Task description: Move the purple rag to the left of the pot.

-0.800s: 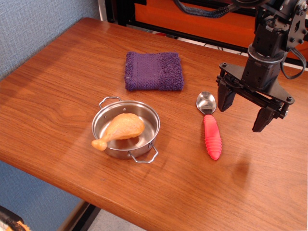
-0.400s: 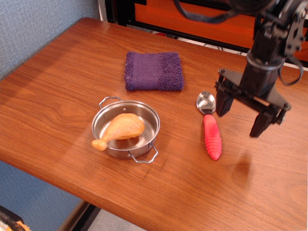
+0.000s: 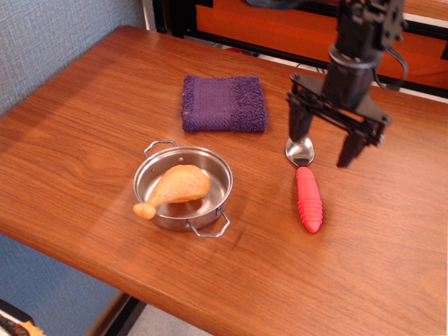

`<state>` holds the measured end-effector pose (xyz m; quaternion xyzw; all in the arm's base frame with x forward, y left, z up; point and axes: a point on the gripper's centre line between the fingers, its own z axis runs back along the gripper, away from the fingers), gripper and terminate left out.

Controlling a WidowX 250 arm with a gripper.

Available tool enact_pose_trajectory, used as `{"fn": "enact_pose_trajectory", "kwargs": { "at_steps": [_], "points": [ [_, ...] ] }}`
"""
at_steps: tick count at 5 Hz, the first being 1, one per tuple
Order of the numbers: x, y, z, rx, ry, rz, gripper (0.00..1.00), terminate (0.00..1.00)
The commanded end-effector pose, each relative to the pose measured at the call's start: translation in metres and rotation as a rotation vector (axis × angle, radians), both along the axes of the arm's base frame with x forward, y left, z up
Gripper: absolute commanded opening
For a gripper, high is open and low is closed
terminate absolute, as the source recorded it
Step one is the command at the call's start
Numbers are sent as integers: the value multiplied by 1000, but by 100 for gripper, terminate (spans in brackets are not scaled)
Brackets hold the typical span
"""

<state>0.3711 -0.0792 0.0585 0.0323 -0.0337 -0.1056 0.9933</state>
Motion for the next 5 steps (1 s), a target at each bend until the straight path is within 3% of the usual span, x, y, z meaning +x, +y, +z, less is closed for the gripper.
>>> {"fn": "enact_pose_trajectory", "kwargs": {
  "at_steps": [1,3,5],
  "points": [
    [29,70,35,41,-88,354,100,0],
    [38,124,22,34,-105,651,100,0],
    [50,141,0,15,-98,747,100,0]
  ]
}}
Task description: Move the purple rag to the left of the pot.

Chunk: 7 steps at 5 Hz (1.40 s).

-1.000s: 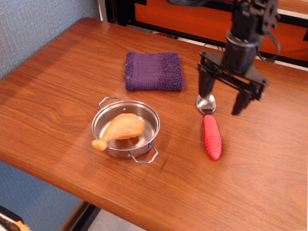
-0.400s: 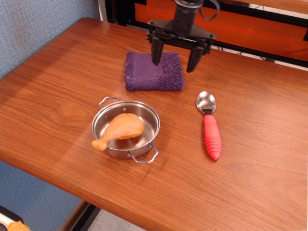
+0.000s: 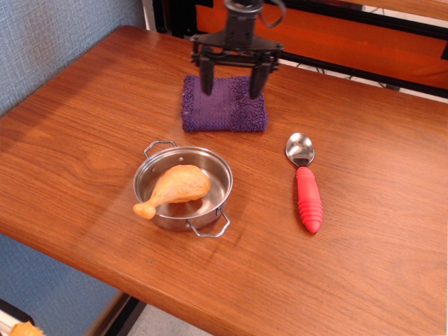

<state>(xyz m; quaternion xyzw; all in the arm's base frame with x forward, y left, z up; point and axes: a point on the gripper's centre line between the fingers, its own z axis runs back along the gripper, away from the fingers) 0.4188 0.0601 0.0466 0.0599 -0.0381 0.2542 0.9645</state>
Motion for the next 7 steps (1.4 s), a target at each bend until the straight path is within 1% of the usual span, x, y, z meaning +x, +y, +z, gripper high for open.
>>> {"fn": "enact_pose_trajectory", "kwargs": {
  "at_steps": [1,2,3,4,5,6,7],
  "points": [
    [4,9,0,-6,-38,29,100,0],
    [2,13,-7,-27,-32,-27,100,0],
    [-5,24,-10,-40,-18,-145,100,0],
    [-16,43,-12,-51,15,-261,100,0],
    [-30,63,-15,-64,86,-395,100,0],
    [-49,84,-17,-42,139,-452,100,0],
    [-67,106,-22,-56,166,-469,100,0]
  ]
}}
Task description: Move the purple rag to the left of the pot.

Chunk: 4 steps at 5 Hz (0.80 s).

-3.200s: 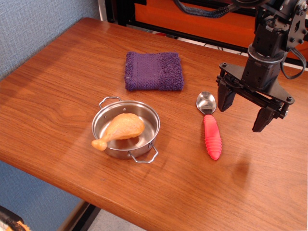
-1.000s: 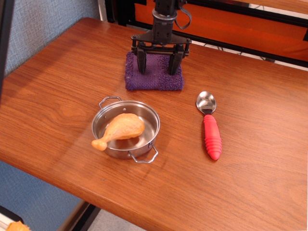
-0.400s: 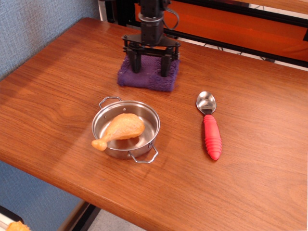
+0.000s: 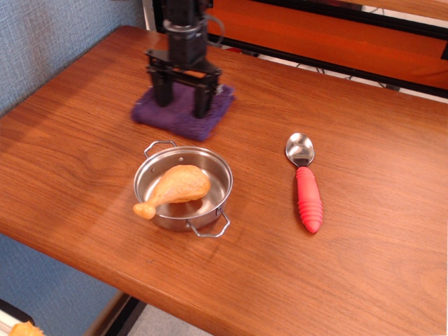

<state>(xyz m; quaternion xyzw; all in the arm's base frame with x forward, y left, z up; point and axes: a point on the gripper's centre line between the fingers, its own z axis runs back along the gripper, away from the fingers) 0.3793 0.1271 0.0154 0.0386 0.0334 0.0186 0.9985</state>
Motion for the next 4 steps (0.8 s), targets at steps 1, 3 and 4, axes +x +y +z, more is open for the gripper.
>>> {"fn": "enact_pose_trajectory", "kwargs": {
  "at_steps": [1,3,4],
  "points": [
    [-43,46,1,26,46,-43,100,0],
    [-85,53,8,51,7,-30,100,0],
    [-99,52,6,57,19,-17,100,0]
  ]
}}
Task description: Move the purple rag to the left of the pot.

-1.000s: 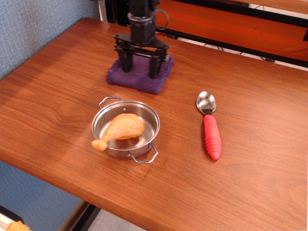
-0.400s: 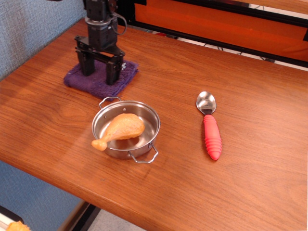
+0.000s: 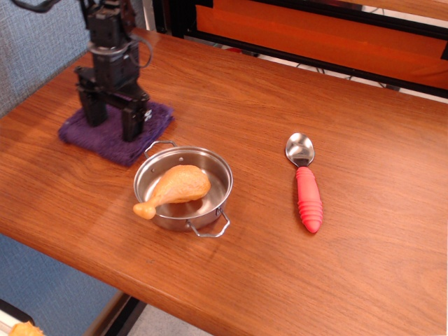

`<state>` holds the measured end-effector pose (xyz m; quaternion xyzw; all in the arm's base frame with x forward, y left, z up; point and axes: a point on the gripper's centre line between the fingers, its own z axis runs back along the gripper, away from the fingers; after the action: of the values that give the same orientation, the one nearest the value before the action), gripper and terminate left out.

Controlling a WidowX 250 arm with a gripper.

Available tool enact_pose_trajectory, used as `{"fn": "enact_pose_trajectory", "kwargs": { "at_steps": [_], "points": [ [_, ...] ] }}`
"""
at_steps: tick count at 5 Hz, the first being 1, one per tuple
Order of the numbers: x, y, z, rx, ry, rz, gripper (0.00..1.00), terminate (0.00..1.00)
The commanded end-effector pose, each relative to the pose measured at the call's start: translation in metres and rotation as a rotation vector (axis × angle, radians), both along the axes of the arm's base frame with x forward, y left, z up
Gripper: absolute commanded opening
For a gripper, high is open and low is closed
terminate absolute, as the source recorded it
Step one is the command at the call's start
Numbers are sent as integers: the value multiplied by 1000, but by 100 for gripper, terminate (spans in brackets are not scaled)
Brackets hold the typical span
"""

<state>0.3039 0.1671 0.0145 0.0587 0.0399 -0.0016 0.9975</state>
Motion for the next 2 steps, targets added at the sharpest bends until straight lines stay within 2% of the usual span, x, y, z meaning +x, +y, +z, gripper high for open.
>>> {"fn": "enact_pose_trajectory", "kwargs": {
  "at_steps": [1,2],
  "points": [
    [-33,13,8,23,-6,29,100,0],
    [-40,14,10,9,-22,49,100,0]
  ]
}}
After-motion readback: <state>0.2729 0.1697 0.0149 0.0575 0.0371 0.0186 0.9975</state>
